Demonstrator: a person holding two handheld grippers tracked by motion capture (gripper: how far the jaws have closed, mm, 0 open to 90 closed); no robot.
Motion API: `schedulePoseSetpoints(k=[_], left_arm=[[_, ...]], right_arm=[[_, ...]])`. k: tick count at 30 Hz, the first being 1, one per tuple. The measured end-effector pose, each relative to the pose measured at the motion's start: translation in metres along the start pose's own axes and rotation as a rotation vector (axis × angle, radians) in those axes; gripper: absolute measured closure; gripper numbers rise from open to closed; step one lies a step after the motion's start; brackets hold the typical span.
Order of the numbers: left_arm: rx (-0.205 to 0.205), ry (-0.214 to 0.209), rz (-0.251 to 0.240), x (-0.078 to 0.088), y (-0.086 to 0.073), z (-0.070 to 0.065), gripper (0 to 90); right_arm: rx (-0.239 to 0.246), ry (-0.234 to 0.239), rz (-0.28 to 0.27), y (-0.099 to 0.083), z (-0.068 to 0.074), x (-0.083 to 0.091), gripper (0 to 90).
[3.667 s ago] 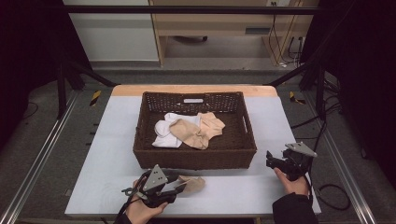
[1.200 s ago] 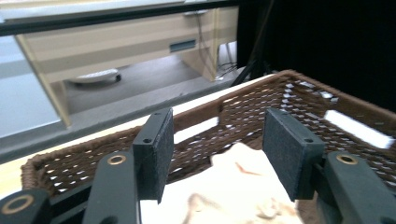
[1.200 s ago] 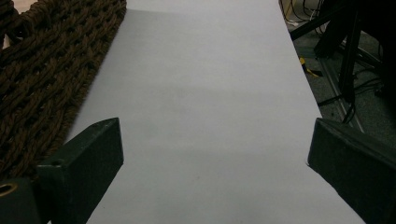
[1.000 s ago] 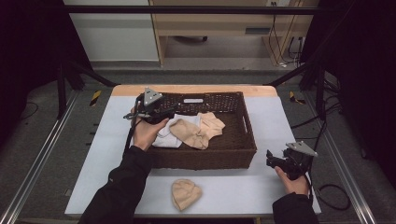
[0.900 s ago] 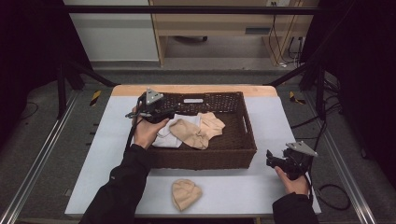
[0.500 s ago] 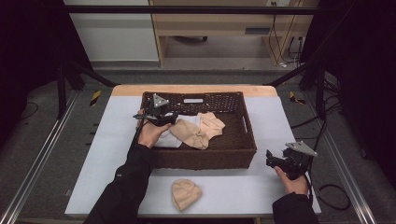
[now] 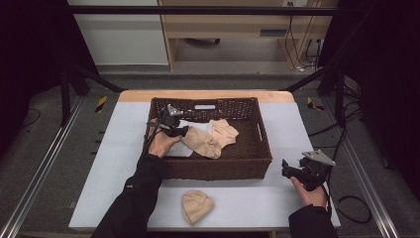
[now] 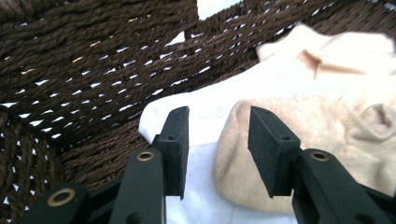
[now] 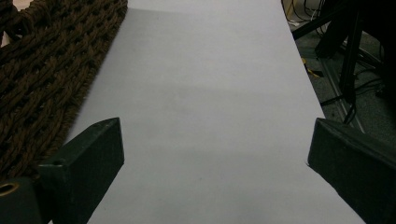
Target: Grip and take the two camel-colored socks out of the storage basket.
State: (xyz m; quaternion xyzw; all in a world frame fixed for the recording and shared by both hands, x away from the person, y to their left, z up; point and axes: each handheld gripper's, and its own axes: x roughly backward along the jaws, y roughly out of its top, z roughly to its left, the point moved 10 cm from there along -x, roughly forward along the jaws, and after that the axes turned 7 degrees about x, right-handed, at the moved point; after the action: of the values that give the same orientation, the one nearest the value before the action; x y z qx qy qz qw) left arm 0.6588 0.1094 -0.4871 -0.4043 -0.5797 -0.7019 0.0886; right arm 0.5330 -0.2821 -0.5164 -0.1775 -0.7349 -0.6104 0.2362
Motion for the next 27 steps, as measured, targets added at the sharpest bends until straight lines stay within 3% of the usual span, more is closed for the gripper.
schedulePoseSetpoints(k=[10, 17, 22, 25, 26, 27], left_arm=[[-0.044, 0.004, 0.116, -0.008, -0.017, -0.005, 62.2], [-0.053, 0.008, 0.159, -0.007, -0.022, -0.006, 78.0], [-0.043, 0.004, 0.146, 0.0, -0.018, -0.009, 86.7], [-0.021, -0.029, 0.078, 0.009, -0.01, -0.013, 87.6], [-0.021, -0.029, 0.078, 0.009, -0.01, -0.013, 87.8], [-0.004, -0.052, 0.025, 0.014, -0.003, -0.014, 88.0]], right_arm=[[-0.004, -0.001, 0.0, 0.0, 0.0, 0.0, 3.8], [0.002, 0.001, 0.001, 0.0, 0.0, 0.0, 4.0], [-0.001, 0.002, 0.005, -0.001, 0.001, 0.0, 4.0], [0.003, 0.001, 0.005, -0.001, 0.001, 0.0, 4.1], [0.004, 0.001, 0.005, -0.001, 0.001, 0.0, 4.1], [-0.002, 0.002, 0.006, -0.001, 0.001, 0.0, 4.1]])
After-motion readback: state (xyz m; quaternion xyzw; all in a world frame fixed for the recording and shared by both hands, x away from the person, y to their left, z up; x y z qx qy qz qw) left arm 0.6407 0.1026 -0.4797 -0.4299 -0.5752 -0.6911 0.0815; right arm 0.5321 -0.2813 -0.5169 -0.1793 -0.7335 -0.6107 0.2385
